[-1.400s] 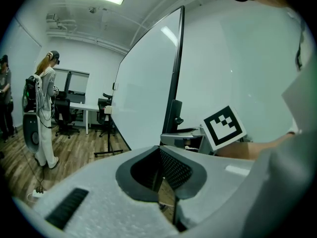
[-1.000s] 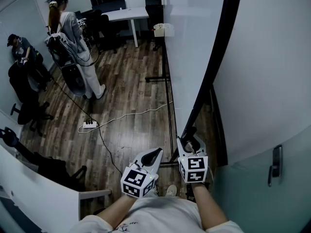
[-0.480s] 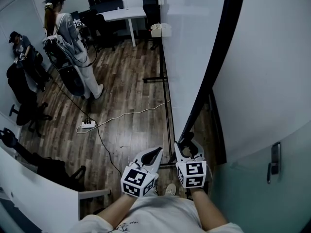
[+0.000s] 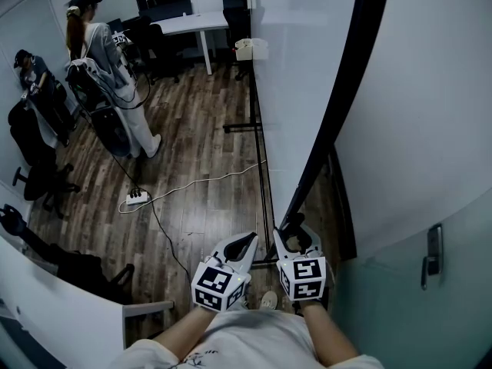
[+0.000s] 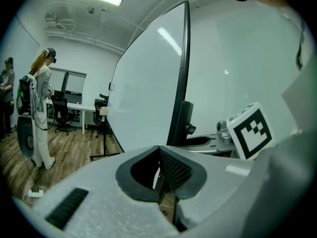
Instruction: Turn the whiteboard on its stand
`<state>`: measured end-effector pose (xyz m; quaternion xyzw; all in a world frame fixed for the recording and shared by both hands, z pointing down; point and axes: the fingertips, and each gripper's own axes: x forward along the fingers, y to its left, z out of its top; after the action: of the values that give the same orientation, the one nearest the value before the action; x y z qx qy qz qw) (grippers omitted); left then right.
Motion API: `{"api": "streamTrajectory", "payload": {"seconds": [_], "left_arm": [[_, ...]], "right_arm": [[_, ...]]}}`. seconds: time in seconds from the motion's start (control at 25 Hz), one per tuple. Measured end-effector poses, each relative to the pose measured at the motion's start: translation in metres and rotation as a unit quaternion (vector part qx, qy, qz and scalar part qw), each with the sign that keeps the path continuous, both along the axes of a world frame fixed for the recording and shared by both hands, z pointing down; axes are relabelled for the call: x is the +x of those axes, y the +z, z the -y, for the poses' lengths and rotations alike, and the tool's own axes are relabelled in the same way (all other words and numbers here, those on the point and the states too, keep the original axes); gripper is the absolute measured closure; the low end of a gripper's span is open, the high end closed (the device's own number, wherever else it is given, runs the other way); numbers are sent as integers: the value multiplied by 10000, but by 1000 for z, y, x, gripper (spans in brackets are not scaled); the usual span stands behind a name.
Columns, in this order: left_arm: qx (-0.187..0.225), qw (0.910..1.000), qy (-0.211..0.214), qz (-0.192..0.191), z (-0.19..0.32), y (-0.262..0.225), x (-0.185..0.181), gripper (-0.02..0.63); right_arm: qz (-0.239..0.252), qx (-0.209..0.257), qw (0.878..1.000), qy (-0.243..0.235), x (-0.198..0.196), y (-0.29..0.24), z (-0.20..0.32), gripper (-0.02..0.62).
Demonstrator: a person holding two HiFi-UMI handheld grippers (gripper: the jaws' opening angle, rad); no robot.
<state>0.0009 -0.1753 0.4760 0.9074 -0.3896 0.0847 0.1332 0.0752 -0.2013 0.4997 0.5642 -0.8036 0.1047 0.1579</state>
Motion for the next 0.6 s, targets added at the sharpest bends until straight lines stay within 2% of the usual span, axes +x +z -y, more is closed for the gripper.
{"api": "streamTrajectory", "payload": {"seconds": [0.12, 0.28, 0.48, 0.6], "left_arm": [[2, 10000, -5, -5, 3, -1, 3, 595], [-13, 10000, -7, -15, 1, -3, 1, 595], [-25, 10000, 45, -9, -6, -8, -12, 595], [-63, 10000, 61, -35, -9, -8, -13, 595]], "right_arm": [[-121, -153, 9998, -70, 4, 3, -2, 410], [49, -316, 9995, 18, 7, 4, -16, 410], [75, -288, 9995, 60, -8, -7, -36, 412], [59, -247, 9997, 52, -13, -11, -40, 469]]}}
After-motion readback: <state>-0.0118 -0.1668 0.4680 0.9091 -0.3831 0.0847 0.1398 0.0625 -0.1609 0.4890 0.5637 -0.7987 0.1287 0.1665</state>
